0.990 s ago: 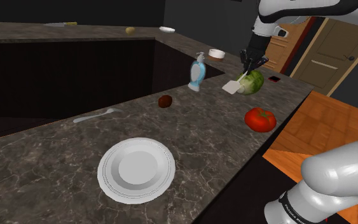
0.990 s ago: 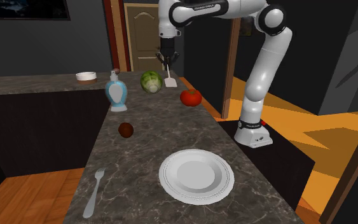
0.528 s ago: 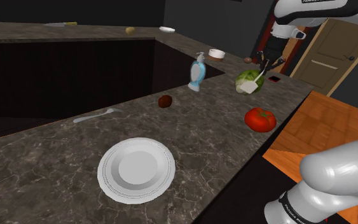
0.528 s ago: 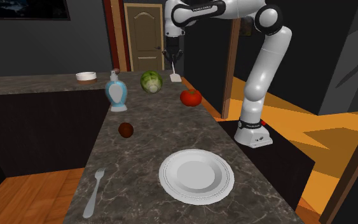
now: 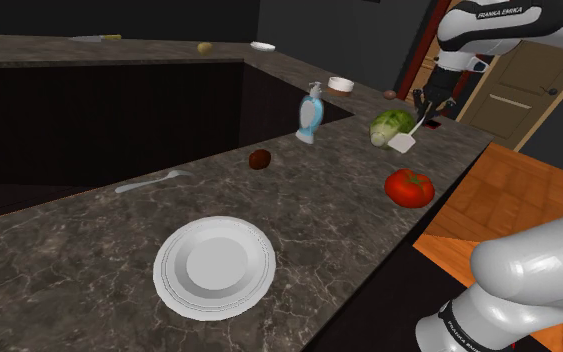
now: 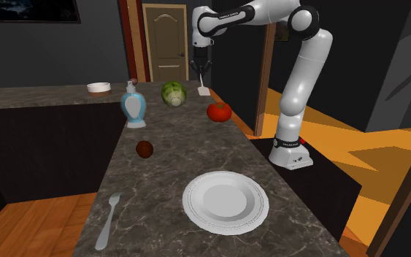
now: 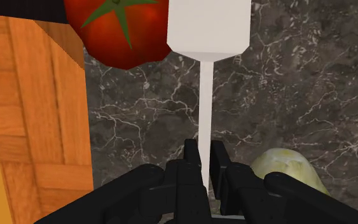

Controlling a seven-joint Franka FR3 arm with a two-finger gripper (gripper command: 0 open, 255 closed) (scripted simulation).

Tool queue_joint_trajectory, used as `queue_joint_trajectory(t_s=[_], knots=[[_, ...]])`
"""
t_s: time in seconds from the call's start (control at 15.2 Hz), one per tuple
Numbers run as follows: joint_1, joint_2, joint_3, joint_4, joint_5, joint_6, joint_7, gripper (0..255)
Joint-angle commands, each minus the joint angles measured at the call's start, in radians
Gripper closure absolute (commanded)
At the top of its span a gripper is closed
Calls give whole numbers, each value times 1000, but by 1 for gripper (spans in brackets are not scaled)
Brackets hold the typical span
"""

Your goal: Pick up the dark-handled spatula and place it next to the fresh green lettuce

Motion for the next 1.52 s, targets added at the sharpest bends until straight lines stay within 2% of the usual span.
queue_joint_trajectory(t_s=[0.0,1.45], knots=[[0,2,0,-24,0,26,1,255],[-1,62,0,-260,-9,322,17,255]])
